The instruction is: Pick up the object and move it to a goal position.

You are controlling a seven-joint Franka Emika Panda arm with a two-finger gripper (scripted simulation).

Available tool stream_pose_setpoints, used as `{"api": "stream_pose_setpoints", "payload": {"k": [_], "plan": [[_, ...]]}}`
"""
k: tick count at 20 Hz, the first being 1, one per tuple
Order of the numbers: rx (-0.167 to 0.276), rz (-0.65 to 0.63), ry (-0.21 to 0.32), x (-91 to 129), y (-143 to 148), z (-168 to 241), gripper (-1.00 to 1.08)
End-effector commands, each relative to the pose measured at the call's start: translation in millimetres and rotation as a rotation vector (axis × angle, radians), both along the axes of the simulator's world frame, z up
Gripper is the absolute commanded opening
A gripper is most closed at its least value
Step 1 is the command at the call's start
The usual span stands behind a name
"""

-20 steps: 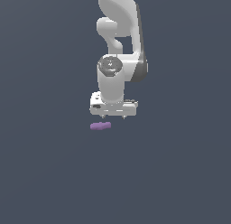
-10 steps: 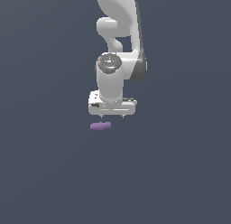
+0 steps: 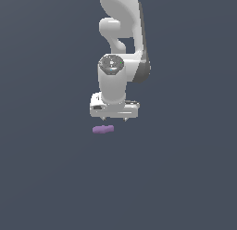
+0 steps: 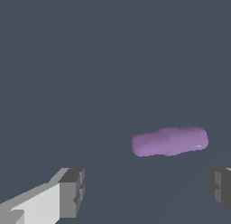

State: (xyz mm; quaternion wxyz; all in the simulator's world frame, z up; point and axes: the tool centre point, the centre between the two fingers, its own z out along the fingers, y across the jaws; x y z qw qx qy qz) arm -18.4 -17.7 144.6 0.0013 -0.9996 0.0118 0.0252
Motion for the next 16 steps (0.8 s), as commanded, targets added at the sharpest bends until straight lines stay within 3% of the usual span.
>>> {"api": "stream_pose_setpoints", "payload": {"k": [1, 9, 16], "plan": [[0.000, -0.022, 0.000, -0.2, -0.8, -1.4, 1.00], [0.000, -0.155, -0.002, -1.2, -5.4, -9.6, 1.00], [-0.002, -0.348, -0.004, -2.8, -12.7, -21.1, 1.00]]}}
